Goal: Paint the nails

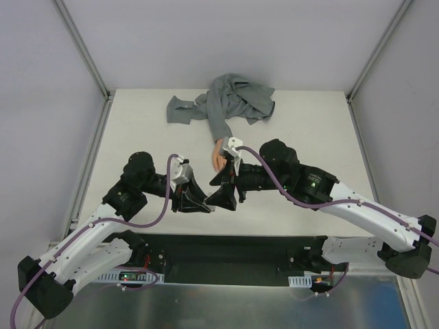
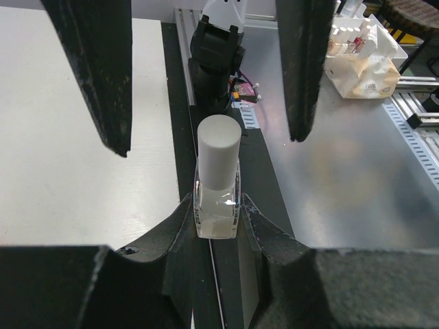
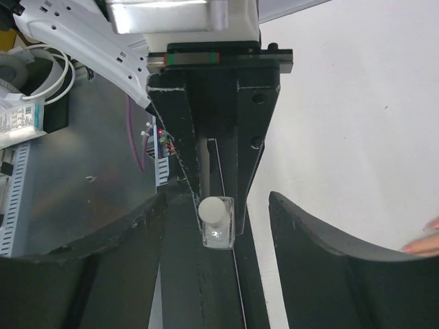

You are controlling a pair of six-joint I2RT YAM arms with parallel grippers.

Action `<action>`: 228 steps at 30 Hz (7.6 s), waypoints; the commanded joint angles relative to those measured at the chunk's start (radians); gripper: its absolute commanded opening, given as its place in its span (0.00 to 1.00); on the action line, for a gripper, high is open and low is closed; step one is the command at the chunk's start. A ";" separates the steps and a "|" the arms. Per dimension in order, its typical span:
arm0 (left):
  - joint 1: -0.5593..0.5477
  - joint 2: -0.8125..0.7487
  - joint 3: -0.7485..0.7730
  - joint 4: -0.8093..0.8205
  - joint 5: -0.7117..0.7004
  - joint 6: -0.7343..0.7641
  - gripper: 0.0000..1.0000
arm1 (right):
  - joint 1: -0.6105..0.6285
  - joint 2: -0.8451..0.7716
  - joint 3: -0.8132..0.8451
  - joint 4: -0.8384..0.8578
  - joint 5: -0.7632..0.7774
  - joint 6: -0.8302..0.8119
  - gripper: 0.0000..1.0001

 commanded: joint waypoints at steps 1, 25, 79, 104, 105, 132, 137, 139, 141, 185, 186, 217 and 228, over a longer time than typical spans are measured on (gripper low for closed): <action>-0.006 -0.009 0.026 0.084 0.078 -0.015 0.00 | -0.012 0.013 0.006 0.046 -0.049 -0.039 0.63; 0.017 -0.171 -0.012 -0.003 -0.546 0.062 0.00 | 0.466 0.231 0.086 -0.103 1.595 0.496 0.01; -0.013 0.010 0.051 0.047 0.098 -0.011 0.00 | 0.081 0.002 -0.025 0.047 0.064 -0.009 0.39; 0.020 -0.193 -0.011 -0.008 -0.506 0.084 0.00 | 0.534 0.331 0.174 -0.015 1.502 0.433 0.16; 0.020 -0.190 -0.011 -0.008 -0.499 0.084 0.00 | 0.525 0.314 0.153 0.010 1.464 0.394 0.20; -0.015 -0.019 -0.003 0.222 0.140 -0.114 0.00 | 0.103 -0.076 -0.028 0.052 -0.041 -0.042 0.86; -0.015 -0.022 -0.003 0.222 0.137 -0.113 0.00 | 0.100 -0.061 -0.042 0.067 -0.020 -0.088 0.77; -0.015 -0.026 -0.004 0.222 0.137 -0.111 0.00 | 0.093 -0.051 -0.042 0.072 -0.015 -0.089 0.74; -0.016 -0.027 -0.004 0.224 0.137 -0.113 0.00 | 0.089 -0.042 -0.042 0.085 -0.009 -0.089 0.73; -0.003 -0.184 -0.004 -0.030 -0.533 0.091 0.00 | 0.405 0.233 0.059 0.048 1.212 0.421 0.28; -0.003 -0.176 0.000 -0.030 -0.468 0.093 0.00 | 0.402 0.220 0.055 0.062 1.178 0.373 0.34; -0.012 -0.035 0.012 0.145 0.091 -0.050 0.00 | 0.084 -0.027 -0.056 0.095 -0.005 0.001 0.31; -0.006 -0.101 0.008 0.055 -0.213 0.024 0.00 | 0.126 -0.036 -0.142 0.203 0.245 0.059 0.01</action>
